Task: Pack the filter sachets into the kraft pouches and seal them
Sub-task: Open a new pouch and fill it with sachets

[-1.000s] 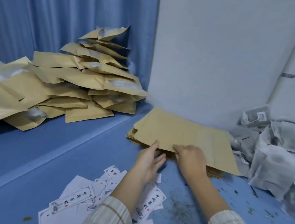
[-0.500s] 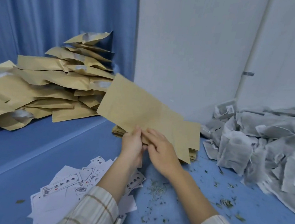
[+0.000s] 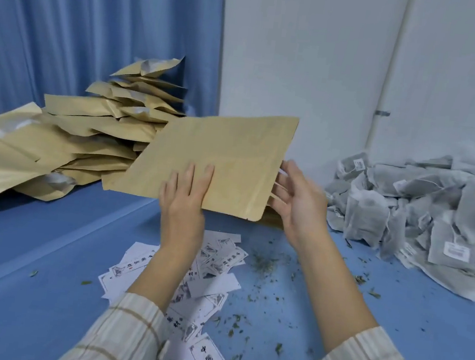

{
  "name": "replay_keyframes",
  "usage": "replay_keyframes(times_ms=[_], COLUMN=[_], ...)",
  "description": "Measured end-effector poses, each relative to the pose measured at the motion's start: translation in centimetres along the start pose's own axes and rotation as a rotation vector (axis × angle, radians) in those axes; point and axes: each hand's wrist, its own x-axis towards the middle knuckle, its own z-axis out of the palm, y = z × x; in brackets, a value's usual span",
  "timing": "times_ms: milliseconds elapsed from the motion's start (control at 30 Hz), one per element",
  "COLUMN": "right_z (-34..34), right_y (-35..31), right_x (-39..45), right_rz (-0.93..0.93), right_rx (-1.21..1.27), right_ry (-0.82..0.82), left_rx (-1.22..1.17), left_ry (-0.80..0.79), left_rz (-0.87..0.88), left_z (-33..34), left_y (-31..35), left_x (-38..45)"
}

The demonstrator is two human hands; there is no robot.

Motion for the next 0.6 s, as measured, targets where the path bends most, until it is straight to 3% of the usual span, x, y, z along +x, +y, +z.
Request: replay_keyframes(times_ms=[67,167,400,600], right_z=[-1.0,-2.6,-6.5,-8.2], right_y=[1.3,3.4,7.0,8.1], right_x=[-0.8,-1.6,-1.7,-1.5], right_rz=[0.045,0.174,0.308,0.332], right_rx=[-0.089,-0.070,-0.084,-0.121], right_ry=[0.096,0.153,0.216,0.166], left_rx=[0.140,0.169,0.251,-0.222], left_ry=[-0.190,-0.438,-0.695,-1.006], left_rz=[0.037,0.117,0.167,-0.040], left_z=[0.2,1.1,3.1,2.4], left_y=[-1.0,-1.9,-2.4,-0.1], left_x=[-1.0,-2.4,-5.0,-4.6])
